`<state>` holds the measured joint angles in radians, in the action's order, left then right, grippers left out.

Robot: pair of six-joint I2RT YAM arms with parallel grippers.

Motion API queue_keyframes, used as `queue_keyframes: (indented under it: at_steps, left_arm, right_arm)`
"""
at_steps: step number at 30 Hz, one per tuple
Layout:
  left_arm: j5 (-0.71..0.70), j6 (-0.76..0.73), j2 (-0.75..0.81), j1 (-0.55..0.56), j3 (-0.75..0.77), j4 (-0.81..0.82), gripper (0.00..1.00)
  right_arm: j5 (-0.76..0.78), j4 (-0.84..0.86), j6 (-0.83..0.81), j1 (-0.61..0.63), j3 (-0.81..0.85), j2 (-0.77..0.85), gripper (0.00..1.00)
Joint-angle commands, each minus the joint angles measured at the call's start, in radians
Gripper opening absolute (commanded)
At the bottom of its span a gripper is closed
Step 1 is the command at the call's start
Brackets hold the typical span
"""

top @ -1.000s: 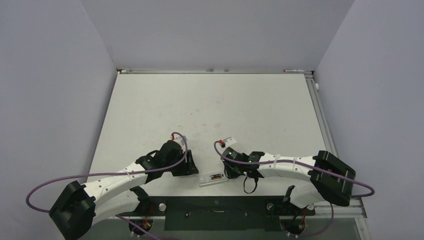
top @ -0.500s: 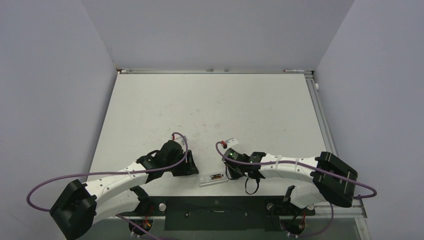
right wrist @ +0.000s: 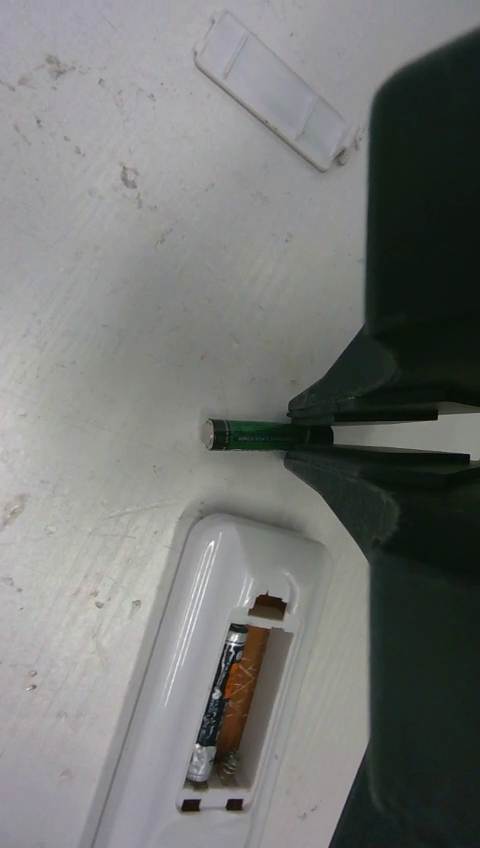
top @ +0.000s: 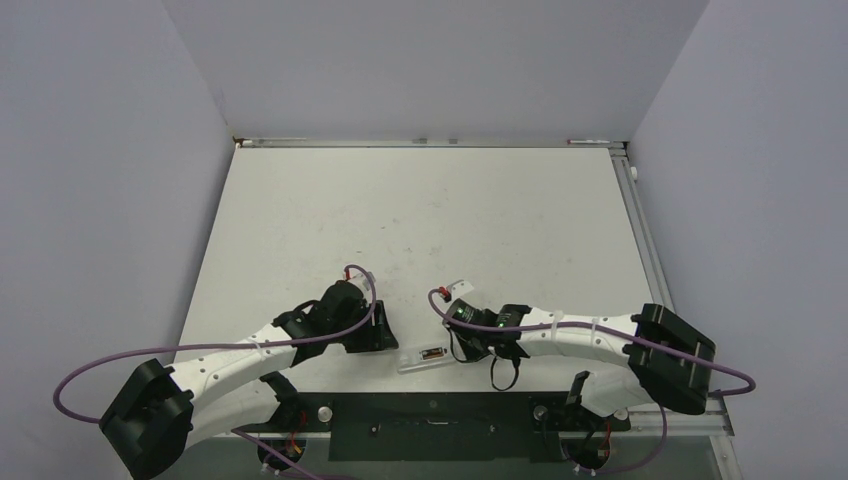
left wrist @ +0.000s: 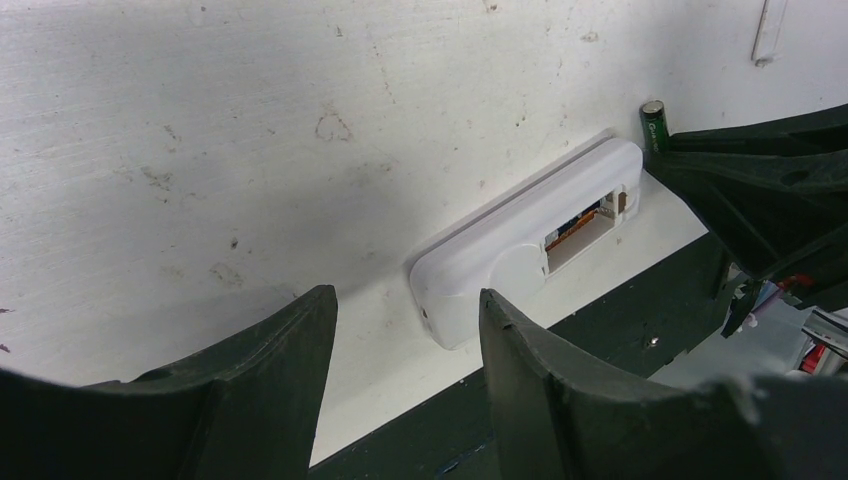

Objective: Load the batteries into the remote control

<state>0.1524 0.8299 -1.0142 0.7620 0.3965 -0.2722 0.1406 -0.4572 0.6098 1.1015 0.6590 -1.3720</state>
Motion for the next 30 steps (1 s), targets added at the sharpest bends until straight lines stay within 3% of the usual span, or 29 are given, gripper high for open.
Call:
queue_keyframes:
  at_steps: [1,13,30]
  left_arm:
    - [0.019,-0.013,0.01,-0.006,-0.011,0.044,0.51]
    - [0.025,-0.02,0.066,-0.006,-0.01,0.0,0.53]
    - [0.01,0.04,0.195,-0.007,-0.054,-0.009,0.54]
  right_arm:
    - [0.009,-0.083,-0.045,0.009,0.06,0.087,0.08]
    - [-0.156,-0.154,-0.254,0.022,0.184,0.172,0.08]
    - [-0.236,-0.275,-0.7,0.058,0.377,-0.027,0.08]
